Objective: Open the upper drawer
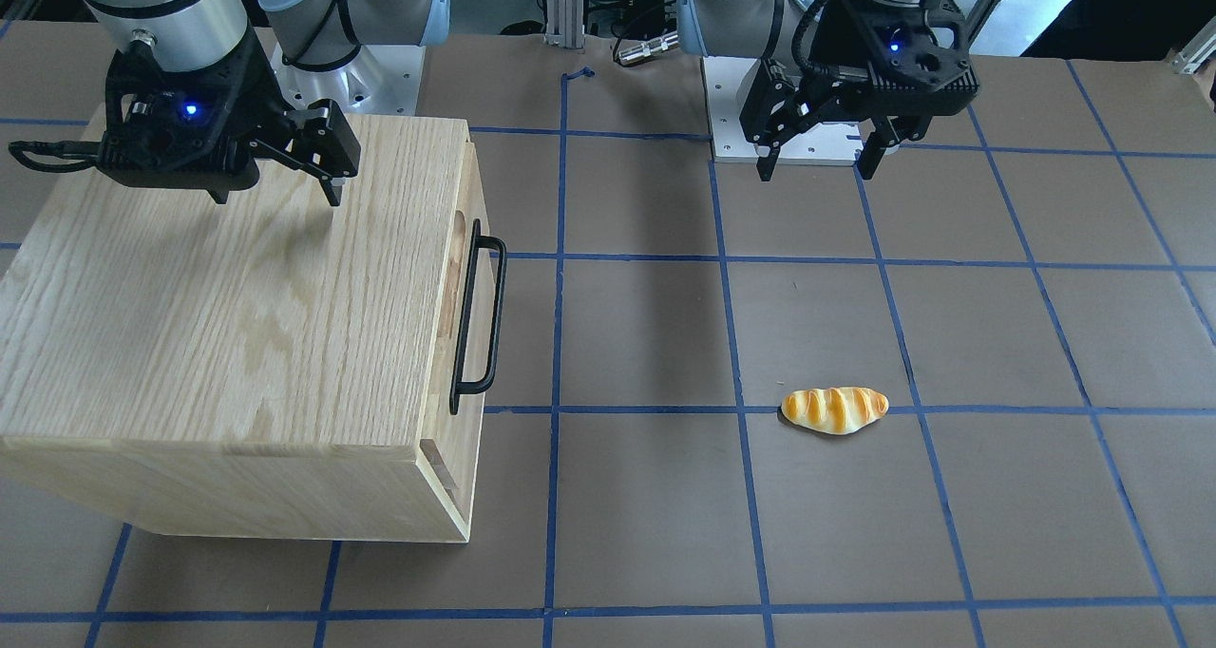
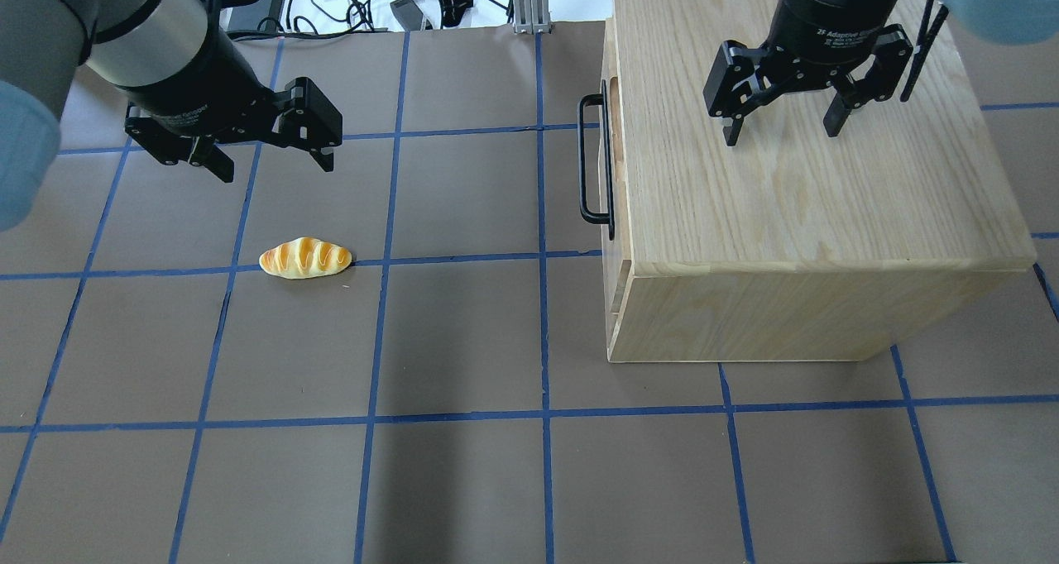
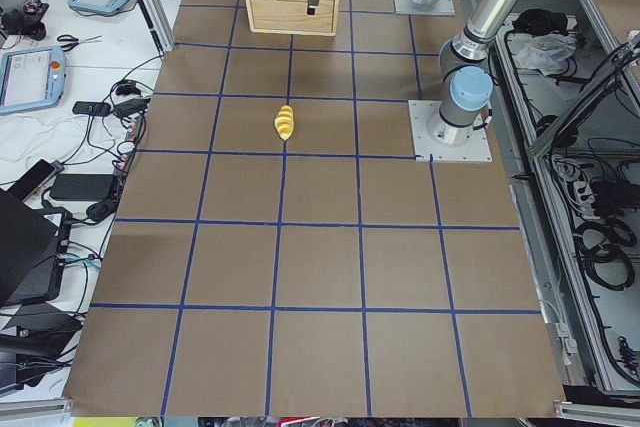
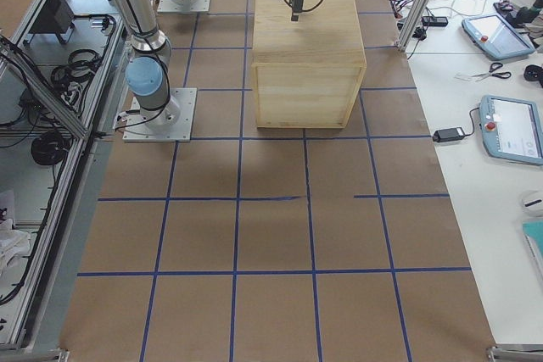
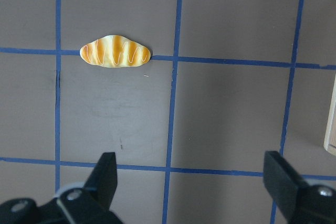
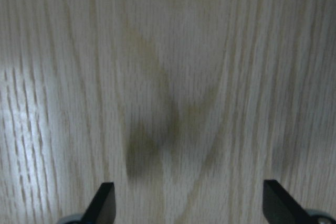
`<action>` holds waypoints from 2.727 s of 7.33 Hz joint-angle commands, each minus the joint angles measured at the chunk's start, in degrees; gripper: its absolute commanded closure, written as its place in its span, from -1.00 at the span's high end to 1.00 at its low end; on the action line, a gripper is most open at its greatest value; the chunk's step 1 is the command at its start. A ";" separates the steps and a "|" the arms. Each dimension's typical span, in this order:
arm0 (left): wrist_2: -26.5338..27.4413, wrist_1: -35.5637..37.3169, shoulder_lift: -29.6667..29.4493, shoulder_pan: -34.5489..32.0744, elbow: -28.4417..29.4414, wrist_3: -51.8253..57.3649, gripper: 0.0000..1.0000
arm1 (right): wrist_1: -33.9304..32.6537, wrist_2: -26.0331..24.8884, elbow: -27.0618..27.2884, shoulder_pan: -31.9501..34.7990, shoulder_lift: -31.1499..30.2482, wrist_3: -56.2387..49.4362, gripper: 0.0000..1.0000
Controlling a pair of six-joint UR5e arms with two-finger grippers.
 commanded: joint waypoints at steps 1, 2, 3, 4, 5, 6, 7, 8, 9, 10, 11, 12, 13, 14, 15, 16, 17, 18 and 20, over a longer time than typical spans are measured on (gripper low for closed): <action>-0.20 -0.08 0.02 0.11 0.06 0.23 1.00 | 0.00 0.00 -0.07 0.00 0.00 0.00 1.00; -0.20 -0.08 0.02 0.02 0.07 0.23 1.00 | 0.00 0.00 -0.07 0.00 0.00 0.00 1.00; -0.12 -0.17 0.02 0.02 0.07 0.23 1.00 | 0.00 0.00 0.02 0.00 0.00 0.00 1.00; -0.12 -0.17 0.02 0.02 0.07 0.23 1.00 | 0.00 0.00 -0.07 0.00 0.00 0.00 1.00; -0.12 -0.17 0.11 -0.07 0.07 0.23 1.00 | 0.00 0.00 -0.07 0.00 0.00 0.00 1.00; -0.12 -0.17 0.02 -0.07 0.07 0.23 1.00 | 0.00 0.00 0.02 0.00 0.00 0.00 1.00; -0.03 -0.17 0.02 -0.07 0.07 0.32 1.00 | 0.00 0.00 0.02 0.00 0.00 0.00 1.00; -0.03 -0.17 0.02 -0.07 0.07 0.32 1.00 | 0.00 0.00 -0.07 0.00 0.00 0.00 1.00; -0.03 -0.17 0.02 -0.07 0.07 0.41 1.00 | 0.00 0.00 -0.07 0.00 0.00 0.00 1.00; -0.03 -0.34 0.02 -0.07 0.07 0.49 1.00 | 0.00 0.00 -0.07 0.00 0.00 0.00 1.00; 0.15 -0.52 0.11 0.02 0.07 0.58 1.00 | 0.00 0.00 0.02 0.00 0.00 0.00 1.00; 0.06 -0.87 -1.02 -0.24 0.41 0.58 1.00 | 0.00 0.00 -0.07 0.00 0.00 0.00 1.00; -0.46 -0.96 -2.95 -0.85 0.59 0.50 1.00 | 0.00 0.00 0.02 0.00 0.00 0.00 1.00; -3.51 -0.35 -4.88 -2.08 0.85 0.41 1.00 | 0.00 0.00 0.02 0.00 0.00 0.00 1.00; -3.98 0.18 -7.94 -3.83 1.73 -0.03 1.00 | 0.00 0.00 -0.07 0.00 0.00 0.00 1.00; -4.16 1.40 -10.67 -7.50 2.61 -0.55 1.00 | 0.00 0.00 -0.07 0.00 0.00 0.00 1.00; -5.90 4.81 -13.57 -11.28 3.31 -5.52 1.00 | 0.00 0.00 0.02 0.00 0.00 0.00 1.00; -10.44 8.75 -15.95 -13.23 3.93 -5.74 1.00 | 0.00 0.00 -0.07 0.00 0.00 0.00 1.00; -15.13 13.16 -19.47 -16.49 5.51 -5.92 1.00 | 0.00 0.00 0.02 0.00 0.00 0.00 1.00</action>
